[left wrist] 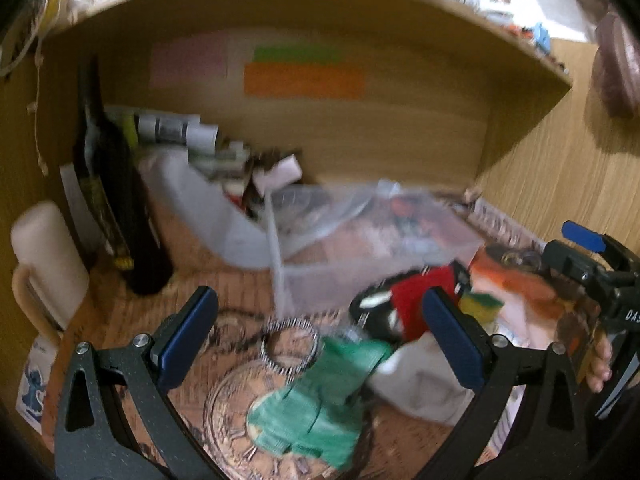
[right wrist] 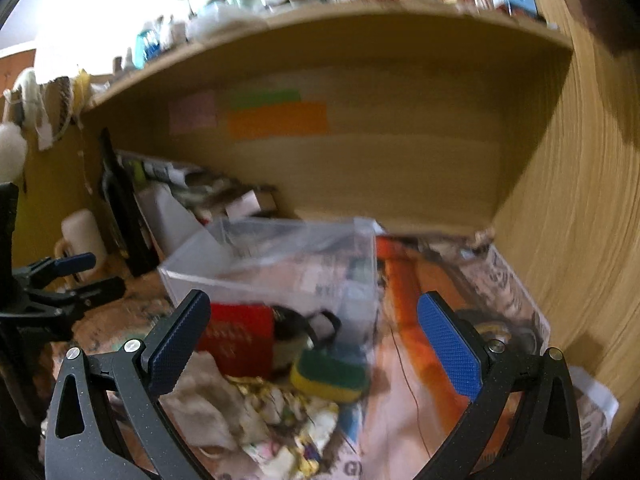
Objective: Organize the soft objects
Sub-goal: 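Grasp the green sponge with the right tool while the left tool grasps the green glove, then drop the sponge and glove into the clear box, opening both tools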
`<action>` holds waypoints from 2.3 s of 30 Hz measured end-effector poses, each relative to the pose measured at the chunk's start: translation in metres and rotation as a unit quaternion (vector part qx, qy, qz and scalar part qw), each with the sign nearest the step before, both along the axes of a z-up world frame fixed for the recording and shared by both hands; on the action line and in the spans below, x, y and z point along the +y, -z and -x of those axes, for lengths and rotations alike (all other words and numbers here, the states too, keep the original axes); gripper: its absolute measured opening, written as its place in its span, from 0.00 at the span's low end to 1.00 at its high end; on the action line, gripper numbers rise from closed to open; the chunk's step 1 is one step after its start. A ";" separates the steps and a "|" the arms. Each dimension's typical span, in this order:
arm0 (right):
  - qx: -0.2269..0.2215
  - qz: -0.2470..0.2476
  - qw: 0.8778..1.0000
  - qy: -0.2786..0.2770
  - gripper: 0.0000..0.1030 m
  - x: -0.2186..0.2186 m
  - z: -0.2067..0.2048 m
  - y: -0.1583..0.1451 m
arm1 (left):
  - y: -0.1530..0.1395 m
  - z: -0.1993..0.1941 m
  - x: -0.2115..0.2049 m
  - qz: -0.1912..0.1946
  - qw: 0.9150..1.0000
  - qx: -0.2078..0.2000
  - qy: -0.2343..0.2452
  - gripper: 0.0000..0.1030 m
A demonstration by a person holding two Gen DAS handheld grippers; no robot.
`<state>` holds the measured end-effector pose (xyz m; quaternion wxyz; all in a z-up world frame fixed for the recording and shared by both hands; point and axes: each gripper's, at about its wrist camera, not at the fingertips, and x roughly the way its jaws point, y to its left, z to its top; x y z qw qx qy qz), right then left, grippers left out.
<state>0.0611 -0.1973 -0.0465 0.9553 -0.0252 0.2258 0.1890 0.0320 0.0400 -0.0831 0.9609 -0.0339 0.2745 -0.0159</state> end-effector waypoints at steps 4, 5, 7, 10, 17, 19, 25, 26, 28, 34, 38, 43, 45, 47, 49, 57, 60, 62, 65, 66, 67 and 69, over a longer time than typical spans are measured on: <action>0.031 0.009 0.999 0.004 1.00 -0.005 -0.007 0.018 | 0.020 -0.002 0.005 0.002 0.999 0.038 -0.001 1.00; 0.041 0.011 0.999 0.004 1.00 -0.006 -0.009 0.023 | 0.026 -0.002 0.007 0.004 0.999 0.048 0.000 1.00; 0.058 0.013 0.998 0.005 1.00 -0.008 -0.012 0.033 | 0.036 -0.001 0.009 0.006 0.998 0.064 -0.001 1.00; 0.077 0.013 0.997 0.005 1.00 -0.009 -0.015 0.043 | 0.051 0.001 0.010 0.008 0.996 0.084 0.001 0.95; 0.120 0.009 0.993 0.002 0.89 -0.008 -0.029 0.063 | 0.071 -0.012 0.013 0.030 0.992 0.125 0.017 0.81; 0.131 0.009 0.991 0.001 0.86 -0.007 -0.034 0.067 | 0.076 -0.015 0.013 0.033 0.991 0.131 0.020 0.76; 0.168 0.001 0.986 -0.010 0.59 -0.003 -0.047 0.080 | 0.077 -0.016 0.013 0.042 0.991 0.123 0.040 0.59; 0.171 0.001 0.985 -0.011 0.57 -0.002 -0.047 0.082 | 0.077 -0.015 0.012 0.042 0.991 0.122 0.042 0.57; 0.169 -0.002 0.986 -0.009 0.56 -0.003 -0.045 0.082 | 0.076 -0.014 0.010 0.038 0.991 0.119 0.047 0.48; 0.147 -0.009 0.989 0.001 0.55 -0.010 -0.039 0.070 | 0.069 -0.010 0.013 0.027 0.993 0.105 0.042 0.33; 0.127 -0.014 0.992 0.006 0.55 -0.015 -0.034 0.057 | 0.058 -0.007 0.021 0.029 0.995 0.092 0.029 0.27; 0.090 -0.020 0.996 0.006 0.55 -0.016 -0.029 0.033 | 0.033 -0.006 0.028 0.028 0.998 0.061 0.013 0.27; 0.075 -0.023 0.997 0.004 0.55 -0.015 -0.030 0.023 | 0.021 -0.010 0.029 0.025 0.999 0.046 0.010 0.27; 0.057 -0.026 0.998 0.001 0.55 -0.013 -0.031 0.012 | 0.008 -0.016 0.028 0.022 0.999 0.029 0.009 0.27; 0.041 -0.029 0.999 -0.003 0.55 -0.011 -0.033 0.003 | -0.006 -0.023 0.027 0.025 1.000 0.012 0.011 0.27; 0.001 -0.030 0.999 -0.021 0.55 0.009 -0.049 -0.023 | -0.040 -0.063 0.022 0.023 0.999 -0.023 0.013 0.27; 0.005 -0.028 0.999 -0.030 0.55 0.018 -0.063 -0.023 | -0.044 -0.083 0.019 0.021 0.999 -0.017 0.019 0.27; 0.010 -0.022 0.999 -0.032 0.55 0.025 -0.073 -0.022 | -0.043 -0.096 0.017 0.017 1.000 -0.009 0.020 0.27; 0.023 -0.006 0.999 -0.035 0.55 0.037 -0.090 -0.015 | -0.036 -0.118 0.012 0.006 1.000 0.009 0.020 0.27; 0.028 -0.002 0.999 -0.036 0.55 0.039 -0.094 -0.012 | -0.033 -0.126 0.011 0.003 1.000 0.016 0.021 0.27; 0.034 0.001 0.999 -0.037 0.55 0.041 -0.099 -0.010 | -0.029 -0.134 0.010 0.001 0.999 0.025 0.021 0.27; 0.050 0.009 0.998 -0.039 0.55 0.046 -0.110 -0.002 | -0.021 -0.145 0.009 0.000 0.999 0.041 0.023 0.27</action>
